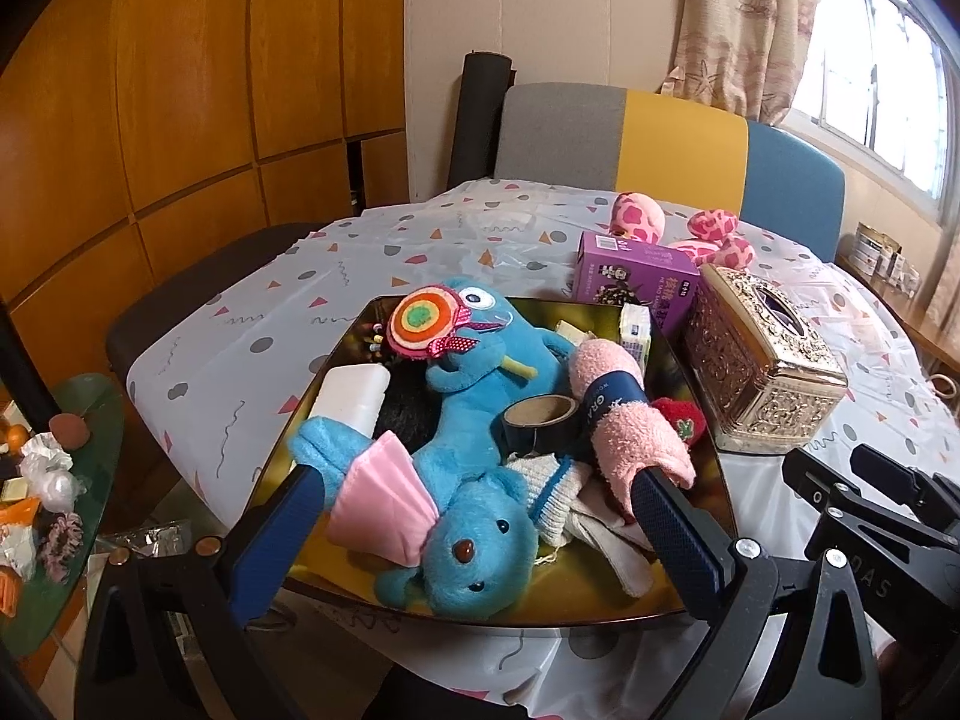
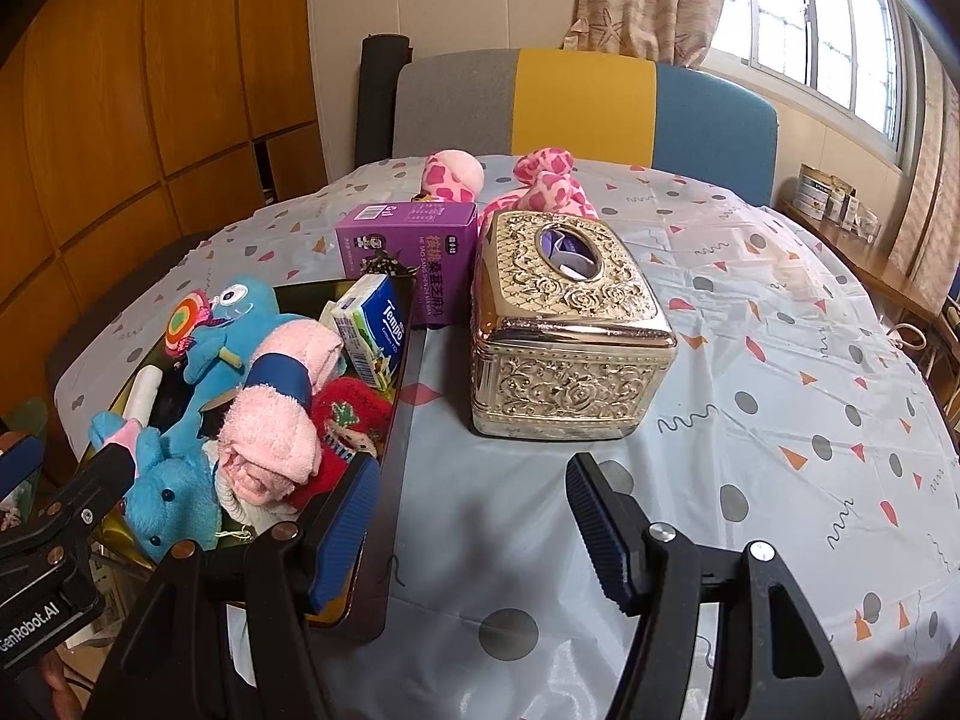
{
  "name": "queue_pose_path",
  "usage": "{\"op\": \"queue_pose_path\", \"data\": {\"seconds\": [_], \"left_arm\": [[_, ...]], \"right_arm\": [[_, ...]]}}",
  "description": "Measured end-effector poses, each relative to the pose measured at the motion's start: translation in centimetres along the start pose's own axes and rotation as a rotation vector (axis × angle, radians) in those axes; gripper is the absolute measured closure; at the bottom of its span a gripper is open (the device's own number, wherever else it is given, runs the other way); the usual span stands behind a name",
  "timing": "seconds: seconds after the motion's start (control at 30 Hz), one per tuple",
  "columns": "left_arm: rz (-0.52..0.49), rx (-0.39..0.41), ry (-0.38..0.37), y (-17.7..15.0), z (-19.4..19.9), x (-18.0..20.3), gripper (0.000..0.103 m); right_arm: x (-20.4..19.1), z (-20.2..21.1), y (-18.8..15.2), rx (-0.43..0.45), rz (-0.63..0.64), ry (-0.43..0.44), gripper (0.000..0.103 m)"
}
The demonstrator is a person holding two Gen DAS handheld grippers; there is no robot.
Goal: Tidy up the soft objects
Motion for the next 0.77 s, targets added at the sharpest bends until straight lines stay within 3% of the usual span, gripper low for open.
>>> {"op": "queue_pose_path", "data": {"seconds": [0.57,0.77], "left_arm": [[-0.006,0.038,0.015,0.11,0.56,0.01,0.001],[-0.007,0.017,0.004,0.03,0.20,-0.06,0.000]], "right_arm": [[-0.11,-0.22,-0.35,-0.013,0.005,0.002,0.037],[0.28,-0.58,-0.70,-0.030,-0.010,0.011,0.037]]}}
Point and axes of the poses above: each gripper's, at about its wrist camera, not at the fingertips, and z roughly against the way its jaws point, x to its right, y to its top, the point moved 3 cm from there along -z, roughly the way its jaws point, and after that the axes turned 5 degrees about z, right-handed, at the moved point
